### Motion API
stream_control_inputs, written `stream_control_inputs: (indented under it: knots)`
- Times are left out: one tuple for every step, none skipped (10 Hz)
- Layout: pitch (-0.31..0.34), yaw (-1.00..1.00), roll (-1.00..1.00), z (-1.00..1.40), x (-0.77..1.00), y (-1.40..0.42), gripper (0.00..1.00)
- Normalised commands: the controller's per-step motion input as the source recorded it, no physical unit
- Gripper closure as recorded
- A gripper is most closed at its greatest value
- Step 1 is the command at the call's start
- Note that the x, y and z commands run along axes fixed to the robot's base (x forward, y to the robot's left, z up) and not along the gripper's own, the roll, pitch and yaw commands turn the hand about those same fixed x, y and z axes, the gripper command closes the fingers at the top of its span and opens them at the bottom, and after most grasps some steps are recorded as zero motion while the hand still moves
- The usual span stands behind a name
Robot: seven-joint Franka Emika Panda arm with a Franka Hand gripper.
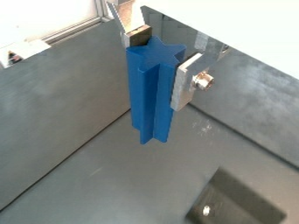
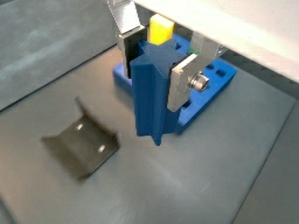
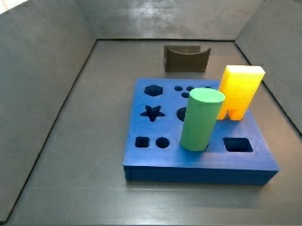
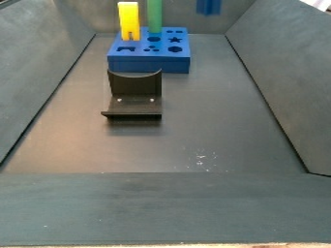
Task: Pick up the star object. Move up. Move to above the board. Insert the star object.
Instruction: Move to above the board, then insert the star object.
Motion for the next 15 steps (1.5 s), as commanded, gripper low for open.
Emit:
stream_control_inputs:
  knots:
    - [0.050,0.01,-0.01,0.18,0.13,-1.00,1.00]
    - [0.059,0.01,-0.01,0.18,0.13,-1.00,1.00]
    - [0.076,0.01,-0.01,0.18,0.14,-1.00,1.00]
    - [0.094,0.01,0.00,0.18,0.15,-1.00,1.00]
    - [0.118,0.01,0.00,0.19,0.16,-1.00,1.00]
    - [0.138,0.01,0.00,0.19,0.18,-1.00,1.00]
    - [0.139,0.01,0.00,0.19,0.19,-1.00,1.00]
    - [0.143,0.01,0.01,0.20,0.21,-1.00,1.00]
    - [0.138,0.01,0.01,0.20,0.23,-0.98,1.00]
    - [0.136,0.00,0.02,0.14,0.19,-0.68,1.00]
    - [0.122,0.01,0.03,0.08,0.13,-0.34,1.00]
    - [0.101,0.01,0.04,0.05,0.09,-0.21,1.00]
    - [-0.013,-0.17,-0.06,-0.75,0.06,-0.01,1.00]
    - [-0.024,-0.17,-0.10,-0.86,0.07,-0.03,1.00]
    - [-0.027,-0.19,-0.07,-0.94,0.09,-0.06,1.00]
